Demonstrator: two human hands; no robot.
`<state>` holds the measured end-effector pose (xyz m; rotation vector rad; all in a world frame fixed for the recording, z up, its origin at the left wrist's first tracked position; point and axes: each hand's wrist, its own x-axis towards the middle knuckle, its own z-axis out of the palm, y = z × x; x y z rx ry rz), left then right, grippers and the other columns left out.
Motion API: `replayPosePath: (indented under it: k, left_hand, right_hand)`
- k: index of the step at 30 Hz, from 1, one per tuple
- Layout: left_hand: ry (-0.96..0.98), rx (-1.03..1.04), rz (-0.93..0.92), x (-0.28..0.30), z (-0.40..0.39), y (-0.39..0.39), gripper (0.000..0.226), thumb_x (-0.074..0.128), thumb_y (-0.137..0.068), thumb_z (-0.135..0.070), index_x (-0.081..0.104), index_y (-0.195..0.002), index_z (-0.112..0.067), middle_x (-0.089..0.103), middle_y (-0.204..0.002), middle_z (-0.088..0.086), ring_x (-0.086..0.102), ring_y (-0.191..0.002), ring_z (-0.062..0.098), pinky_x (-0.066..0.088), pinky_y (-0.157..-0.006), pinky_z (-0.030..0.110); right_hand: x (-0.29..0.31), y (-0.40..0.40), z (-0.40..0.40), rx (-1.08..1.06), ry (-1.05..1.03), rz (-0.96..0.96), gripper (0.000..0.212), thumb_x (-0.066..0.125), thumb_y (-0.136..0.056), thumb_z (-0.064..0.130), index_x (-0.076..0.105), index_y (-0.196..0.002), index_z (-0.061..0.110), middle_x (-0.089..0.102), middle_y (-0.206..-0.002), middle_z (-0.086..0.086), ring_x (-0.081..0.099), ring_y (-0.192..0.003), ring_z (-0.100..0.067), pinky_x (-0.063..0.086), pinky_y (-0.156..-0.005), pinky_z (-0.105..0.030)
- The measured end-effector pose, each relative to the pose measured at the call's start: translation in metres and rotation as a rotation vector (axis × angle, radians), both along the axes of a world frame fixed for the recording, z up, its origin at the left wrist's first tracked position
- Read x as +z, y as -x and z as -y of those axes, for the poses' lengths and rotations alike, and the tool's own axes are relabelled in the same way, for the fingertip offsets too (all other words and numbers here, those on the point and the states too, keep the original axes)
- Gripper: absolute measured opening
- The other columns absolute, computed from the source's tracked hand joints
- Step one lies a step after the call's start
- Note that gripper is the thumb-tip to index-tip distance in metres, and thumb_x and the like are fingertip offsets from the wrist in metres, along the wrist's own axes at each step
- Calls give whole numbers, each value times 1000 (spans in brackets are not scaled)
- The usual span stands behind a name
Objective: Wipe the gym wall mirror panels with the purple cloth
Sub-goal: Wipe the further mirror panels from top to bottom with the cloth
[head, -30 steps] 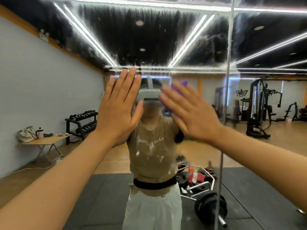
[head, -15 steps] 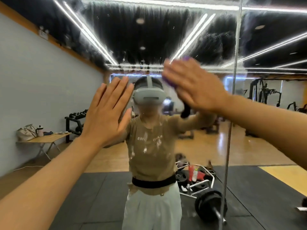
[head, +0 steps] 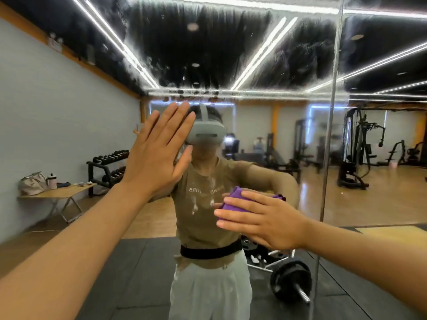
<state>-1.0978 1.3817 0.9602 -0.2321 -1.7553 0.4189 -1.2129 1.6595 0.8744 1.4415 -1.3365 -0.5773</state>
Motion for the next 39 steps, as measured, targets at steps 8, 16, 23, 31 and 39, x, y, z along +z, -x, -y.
replayPosePath:
  k: [8, 16, 23, 31, 39]
  left_hand:
    - [14, -18, -2, 0, 4, 1, 62, 33, -104, -35, 23, -159, -10, 18, -167, 8, 13, -155, 22, 15, -125, 47]
    - [15, -39, -35, -2, 7, 0, 62, 38, -104, -34, 26, -158, -7, 21, -166, 9, 15, -155, 22, 12, -126, 42]
    - [-5, -35, -34, -3, 8, -3, 62, 37, -103, -34, 27, -158, -6, 23, -166, 11, 17, -154, 22, 15, -125, 45]
    - [-32, -1, -48, -8, 24, -9, 62, 36, -103, -35, 27, -158, -8, 22, -166, 10, 16, -155, 22, 15, -125, 45]
    - [-73, -12, -59, -12, 27, -14, 63, 37, -103, -35, 27, -158, -6, 22, -166, 9, 16, -154, 22, 16, -125, 46]
  right_hand:
    - [146, 1, 11, 83, 363, 102, 52, 36, -107, 29, 36, -155, 10, 31, -162, -15, 24, -152, -31, 11, -127, -45]
    - [138, -17, 44, 128, 762, 189, 53, 36, -106, 25, 34, -155, 4, 31, -162, -20, 25, -150, -38, 4, -126, -43]
    - [6, -17, 36, 20, 136, 23, 62, 42, -102, 30, 24, -160, 20, 21, -167, -1, 13, -156, -26, 8, -127, -45]
    - [123, -10, 38, 78, 60, 34, 55, 42, -101, 25, 39, -154, 13, 33, -162, -11, 26, -151, -29, 10, -127, -43]
    - [163, -25, 62, 122, 827, 206, 54, 35, -107, 26, 32, -156, 3, 29, -163, -18, 23, -151, -37, 6, -126, -42]
